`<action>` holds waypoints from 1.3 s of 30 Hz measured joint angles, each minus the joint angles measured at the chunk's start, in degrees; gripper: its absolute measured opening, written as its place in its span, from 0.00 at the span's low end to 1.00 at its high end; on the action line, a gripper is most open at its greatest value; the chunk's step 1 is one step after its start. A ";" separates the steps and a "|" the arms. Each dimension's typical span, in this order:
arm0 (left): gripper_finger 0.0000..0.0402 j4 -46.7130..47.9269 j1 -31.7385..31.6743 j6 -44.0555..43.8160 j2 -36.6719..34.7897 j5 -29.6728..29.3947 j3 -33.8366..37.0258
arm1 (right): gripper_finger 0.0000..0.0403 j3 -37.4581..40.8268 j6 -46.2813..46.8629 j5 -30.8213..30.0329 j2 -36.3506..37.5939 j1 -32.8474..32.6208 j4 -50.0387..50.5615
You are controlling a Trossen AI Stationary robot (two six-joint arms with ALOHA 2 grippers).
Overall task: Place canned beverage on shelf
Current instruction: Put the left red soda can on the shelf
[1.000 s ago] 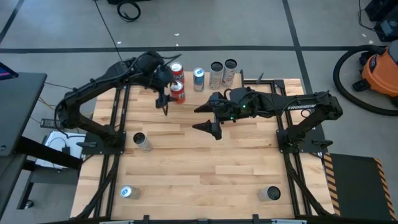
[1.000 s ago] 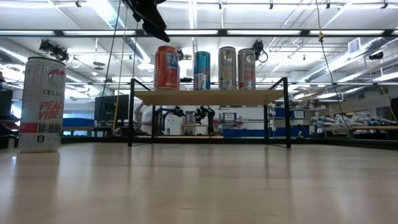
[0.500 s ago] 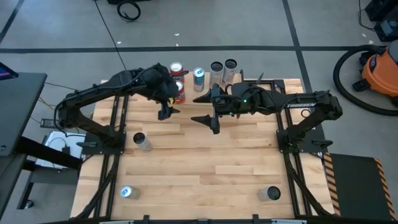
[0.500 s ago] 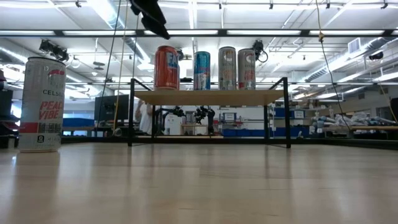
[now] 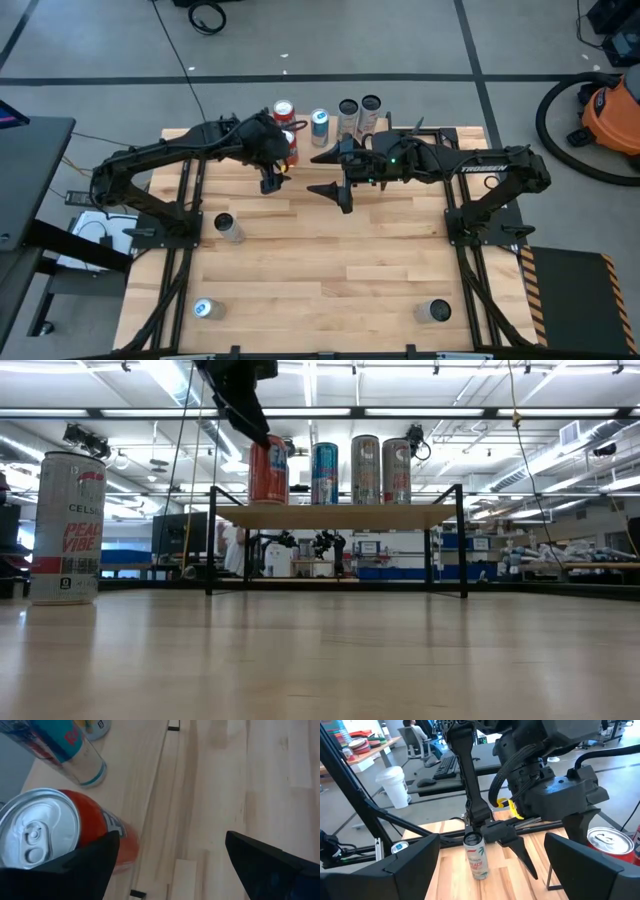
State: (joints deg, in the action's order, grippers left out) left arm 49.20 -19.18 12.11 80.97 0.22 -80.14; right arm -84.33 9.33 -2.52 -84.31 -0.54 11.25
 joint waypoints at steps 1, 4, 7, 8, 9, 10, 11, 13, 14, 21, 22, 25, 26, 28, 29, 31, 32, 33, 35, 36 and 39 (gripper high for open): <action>0.93 0.09 0.00 -0.22 0.00 -0.18 0.00 | 0.92 0.00 -0.01 0.00 0.00 -0.02 0.03; 0.93 0.50 -0.28 -1.35 0.00 -0.33 0.00 | 0.92 0.00 -0.03 0.00 0.00 0.00 0.00; 0.93 1.24 -0.63 -1.47 0.00 -0.73 0.00 | 0.92 0.00 -0.05 0.00 0.00 0.00 0.02; 0.93 1.44 -0.74 -1.57 0.00 -1.02 0.00 | 0.92 0.00 -0.05 0.00 0.00 -0.02 0.02; 0.93 1.76 -0.93 -1.93 0.00 -1.41 0.00 | 0.92 0.00 -0.05 0.00 0.00 -0.02 0.02; 0.93 2.11 -1.18 -2.36 0.00 -1.76 0.00 | 0.92 0.00 -0.05 0.01 0.00 -0.01 0.03; 0.93 2.35 -1.46 -2.53 0.00 -1.98 0.00 | 0.92 0.00 -0.05 0.01 0.00 0.00 0.04; 0.93 2.68 -2.08 -2.53 0.00 -2.18 0.00 | 0.92 0.00 -0.05 0.02 0.00 0.00 0.02; 0.93 2.78 -2.38 -2.57 0.00 -2.24 0.00 | 0.92 0.00 -0.05 0.01 0.00 -0.01 0.02; 0.93 3.55 -4.32 -3.73 0.00 -2.22 0.00 | 0.92 0.00 -0.05 0.02 0.00 0.00 0.03; 0.93 3.55 -4.51 -3.73 0.00 -2.22 0.00 | 0.92 0.00 -0.05 0.02 0.00 0.00 0.02; 0.93 3.77 -4.79 -4.01 0.00 -2.22 0.00 | 0.92 0.00 -0.05 0.02 -0.02 0.00 0.04; 0.93 4.02 -4.71 -4.04 0.00 -2.22 0.00 | 0.92 0.00 -0.05 0.02 -0.02 0.00 0.04; 0.93 4.78 -3.90 -4.43 0.00 -2.31 0.00 | 0.92 0.00 -0.05 0.02 -0.02 -0.01 0.03; 0.93 4.88 -3.27 -5.11 0.00 -2.37 0.00 | 0.92 0.00 -0.05 0.02 -0.02 -0.02 0.04; 0.93 4.67 -1.61 -5.03 0.00 -2.33 0.00 | 0.92 0.00 -0.05 0.02 -0.02 0.00 0.07; 0.93 4.29 -0.85 -4.04 0.00 -2.33 0.00 | 0.92 0.00 -0.06 0.02 -0.02 0.00 0.05; 0.93 3.54 -0.22 -3.76 0.00 -2.43 0.00 | 0.92 0.00 -0.07 0.02 -0.02 0.00 0.06; 0.93 2.14 0.73 -3.92 0.04 -3.62 0.00 | 0.92 0.00 -0.05 0.02 -0.02 0.00 0.04; 0.93 1.53 0.83 -3.96 0.08 -4.30 0.00 | 0.92 0.00 -0.07 0.02 -0.02 0.00 0.04; 0.93 0.50 0.37 -4.00 0.17 -5.69 0.00 | 0.92 0.00 -0.07 0.02 -0.02 0.00 0.04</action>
State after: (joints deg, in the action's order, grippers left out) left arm 49.70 -18.81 8.11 81.14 -5.47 -80.14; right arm -84.33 9.26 -2.50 -84.33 -0.54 11.29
